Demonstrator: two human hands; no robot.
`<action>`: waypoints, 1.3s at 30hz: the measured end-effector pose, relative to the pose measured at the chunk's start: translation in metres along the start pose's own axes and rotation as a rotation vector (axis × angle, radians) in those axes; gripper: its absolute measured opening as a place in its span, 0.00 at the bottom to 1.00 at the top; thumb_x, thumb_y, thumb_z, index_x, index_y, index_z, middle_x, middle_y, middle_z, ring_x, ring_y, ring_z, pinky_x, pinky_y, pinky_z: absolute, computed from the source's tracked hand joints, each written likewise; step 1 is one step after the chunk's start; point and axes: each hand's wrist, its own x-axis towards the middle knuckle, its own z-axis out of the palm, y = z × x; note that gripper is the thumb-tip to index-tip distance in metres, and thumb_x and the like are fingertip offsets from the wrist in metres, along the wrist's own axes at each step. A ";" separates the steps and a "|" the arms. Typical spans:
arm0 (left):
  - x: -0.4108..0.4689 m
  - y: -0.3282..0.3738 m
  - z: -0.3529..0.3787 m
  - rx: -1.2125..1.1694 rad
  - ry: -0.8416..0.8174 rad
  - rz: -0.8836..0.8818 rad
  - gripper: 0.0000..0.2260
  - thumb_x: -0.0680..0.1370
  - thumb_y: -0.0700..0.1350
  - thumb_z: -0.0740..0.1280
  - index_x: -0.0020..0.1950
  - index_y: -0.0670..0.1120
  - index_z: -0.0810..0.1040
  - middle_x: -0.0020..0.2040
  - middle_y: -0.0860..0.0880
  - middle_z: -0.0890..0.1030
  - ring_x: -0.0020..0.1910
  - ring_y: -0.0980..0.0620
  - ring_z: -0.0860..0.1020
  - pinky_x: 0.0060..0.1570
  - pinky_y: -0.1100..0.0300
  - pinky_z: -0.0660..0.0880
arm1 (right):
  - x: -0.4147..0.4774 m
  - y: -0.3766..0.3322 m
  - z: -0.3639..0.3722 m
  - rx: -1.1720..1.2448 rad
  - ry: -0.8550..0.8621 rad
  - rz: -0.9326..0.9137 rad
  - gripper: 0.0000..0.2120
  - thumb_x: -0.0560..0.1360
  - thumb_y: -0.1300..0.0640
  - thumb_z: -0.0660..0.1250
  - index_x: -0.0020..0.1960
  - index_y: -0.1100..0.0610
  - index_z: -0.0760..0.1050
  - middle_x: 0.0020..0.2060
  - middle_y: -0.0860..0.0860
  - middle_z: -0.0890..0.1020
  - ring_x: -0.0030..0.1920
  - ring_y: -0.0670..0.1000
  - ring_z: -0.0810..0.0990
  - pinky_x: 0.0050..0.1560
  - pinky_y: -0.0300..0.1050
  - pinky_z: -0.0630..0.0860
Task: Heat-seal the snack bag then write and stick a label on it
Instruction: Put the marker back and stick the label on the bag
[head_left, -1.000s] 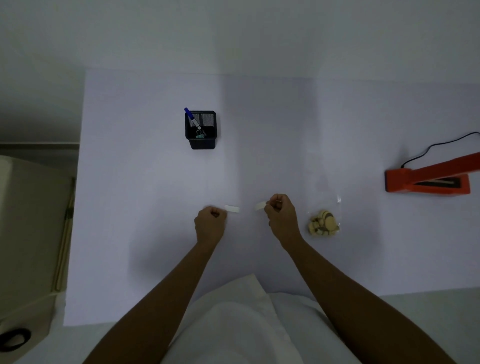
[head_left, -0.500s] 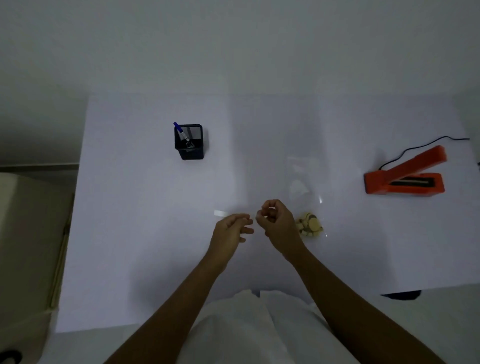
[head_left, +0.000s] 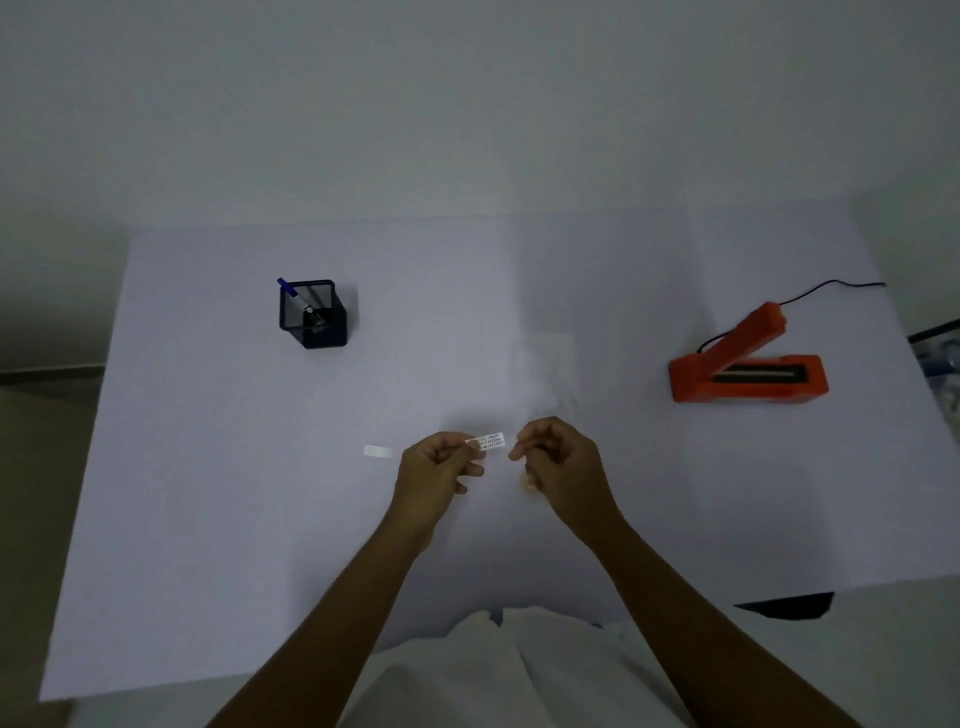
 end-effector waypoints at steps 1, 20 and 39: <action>0.003 0.000 0.005 0.012 0.008 0.006 0.05 0.78 0.41 0.68 0.52 0.43 0.82 0.44 0.47 0.86 0.40 0.50 0.83 0.37 0.59 0.77 | 0.003 0.004 -0.008 0.018 0.035 0.027 0.08 0.75 0.71 0.64 0.45 0.60 0.78 0.37 0.55 0.84 0.28 0.47 0.74 0.32 0.43 0.73; 0.084 -0.039 0.106 0.394 0.100 0.090 0.03 0.76 0.43 0.70 0.45 0.46 0.83 0.39 0.52 0.83 0.33 0.55 0.80 0.36 0.67 0.74 | 0.086 0.069 -0.079 -0.151 -0.046 0.337 0.03 0.74 0.60 0.72 0.46 0.59 0.83 0.36 0.52 0.85 0.33 0.46 0.81 0.34 0.38 0.75; 0.148 -0.056 0.130 0.657 0.172 0.077 0.04 0.73 0.44 0.72 0.45 0.46 0.86 0.40 0.50 0.85 0.40 0.52 0.83 0.45 0.56 0.80 | 0.140 0.103 -0.079 -0.331 -0.021 0.354 0.03 0.73 0.63 0.71 0.43 0.62 0.82 0.35 0.56 0.85 0.35 0.53 0.86 0.39 0.48 0.83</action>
